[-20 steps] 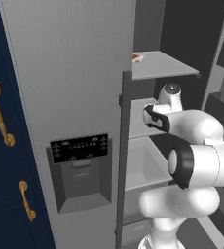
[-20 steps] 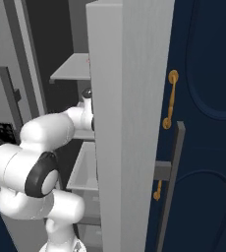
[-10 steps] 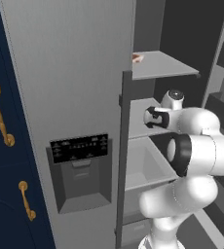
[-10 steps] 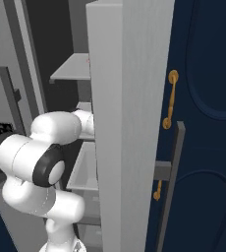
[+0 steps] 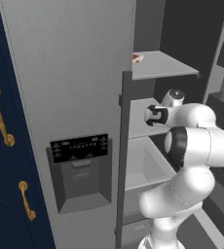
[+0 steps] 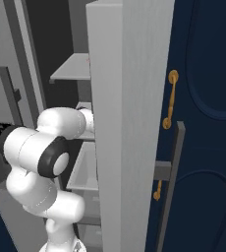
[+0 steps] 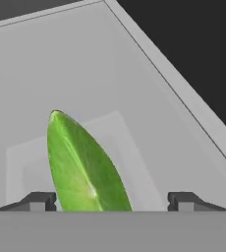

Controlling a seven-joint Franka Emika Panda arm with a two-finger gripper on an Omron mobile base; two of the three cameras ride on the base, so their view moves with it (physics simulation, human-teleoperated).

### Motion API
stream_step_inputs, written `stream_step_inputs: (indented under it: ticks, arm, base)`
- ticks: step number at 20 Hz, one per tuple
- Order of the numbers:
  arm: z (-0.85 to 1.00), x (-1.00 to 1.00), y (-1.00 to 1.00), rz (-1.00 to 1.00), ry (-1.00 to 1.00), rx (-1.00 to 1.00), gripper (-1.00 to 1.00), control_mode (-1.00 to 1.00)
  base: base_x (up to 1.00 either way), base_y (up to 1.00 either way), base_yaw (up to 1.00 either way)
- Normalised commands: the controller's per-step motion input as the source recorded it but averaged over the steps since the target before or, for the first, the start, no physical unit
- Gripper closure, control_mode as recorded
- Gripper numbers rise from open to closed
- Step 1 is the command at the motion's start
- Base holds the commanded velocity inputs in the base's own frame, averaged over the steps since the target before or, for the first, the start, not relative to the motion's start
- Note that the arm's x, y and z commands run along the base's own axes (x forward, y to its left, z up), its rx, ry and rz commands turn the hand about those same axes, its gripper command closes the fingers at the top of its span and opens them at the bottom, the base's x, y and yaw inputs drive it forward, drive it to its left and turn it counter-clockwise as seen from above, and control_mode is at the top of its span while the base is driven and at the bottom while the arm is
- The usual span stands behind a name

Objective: Grab a lemon wedge from the fridge and one ice cube from the ice bowl, and put them in the glass of lemonade.

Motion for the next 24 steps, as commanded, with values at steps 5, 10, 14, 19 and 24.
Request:
stream_step_inputs:
  ticks: [5,10,14,19,24]
  arm:
    - [-0.18,0.02,0.00,0.00,-0.01,-0.01,1.00,-1.00]
    - [0.02,-0.13,0.00,0.00,-0.01,0.00,1.00,-1.00]
    - [0.60,-0.97,0.19,0.00,-0.37,-0.02,1.00,-1.00]
    - [0.94,-1.00,0.43,0.01,-0.46,-0.09,1.00,-1.00]
    - [1.00,-1.00,0.29,0.02,-0.13,-0.07,1.00,-1.00]
  base:
    - [0.00,0.00,0.00]
    - [0.00,0.00,0.00]
    - [0.00,0.00,0.00]
    - [0.00,0.00,0.00]
    - [0.00,0.00,0.00]
